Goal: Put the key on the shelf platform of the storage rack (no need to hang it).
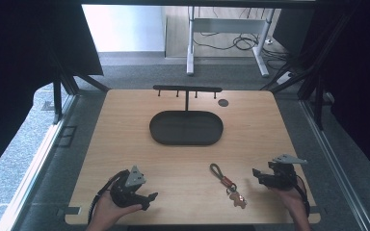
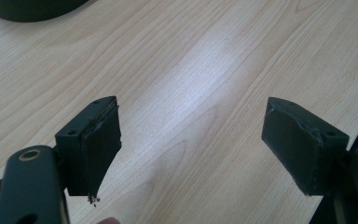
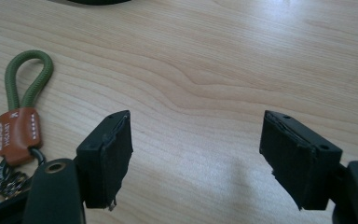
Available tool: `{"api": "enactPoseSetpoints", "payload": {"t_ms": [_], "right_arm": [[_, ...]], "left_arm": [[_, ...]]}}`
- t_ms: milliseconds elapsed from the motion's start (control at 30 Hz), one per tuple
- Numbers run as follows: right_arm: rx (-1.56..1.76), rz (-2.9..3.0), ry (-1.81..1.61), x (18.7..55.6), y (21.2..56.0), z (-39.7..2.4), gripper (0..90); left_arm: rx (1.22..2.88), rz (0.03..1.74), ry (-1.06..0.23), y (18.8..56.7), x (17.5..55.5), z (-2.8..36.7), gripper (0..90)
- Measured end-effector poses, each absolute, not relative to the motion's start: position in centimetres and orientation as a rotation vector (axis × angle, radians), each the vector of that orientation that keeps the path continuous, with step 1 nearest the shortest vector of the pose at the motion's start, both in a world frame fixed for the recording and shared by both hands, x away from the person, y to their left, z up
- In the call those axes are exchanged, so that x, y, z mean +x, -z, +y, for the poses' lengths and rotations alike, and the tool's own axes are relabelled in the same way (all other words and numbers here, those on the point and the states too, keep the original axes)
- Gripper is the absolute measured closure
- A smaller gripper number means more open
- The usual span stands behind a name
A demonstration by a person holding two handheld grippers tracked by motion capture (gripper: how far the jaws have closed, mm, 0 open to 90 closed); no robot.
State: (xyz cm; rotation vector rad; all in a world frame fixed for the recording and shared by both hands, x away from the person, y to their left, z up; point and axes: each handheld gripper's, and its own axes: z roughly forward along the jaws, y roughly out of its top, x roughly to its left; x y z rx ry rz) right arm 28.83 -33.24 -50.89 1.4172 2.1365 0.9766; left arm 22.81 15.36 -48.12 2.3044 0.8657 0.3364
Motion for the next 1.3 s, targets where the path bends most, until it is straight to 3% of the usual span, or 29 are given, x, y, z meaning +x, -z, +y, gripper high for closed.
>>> {"api": "enactPoseSetpoints", "payload": {"t_ms": [1300], "right_arm": [[1.248, 2.27, -1.03, 26.6, 47.0, -30.7, 32.4]], "left_arm": [[2.326, 0.857, -0.298, 48.4, 22.9, 14.7, 20.1]]}}
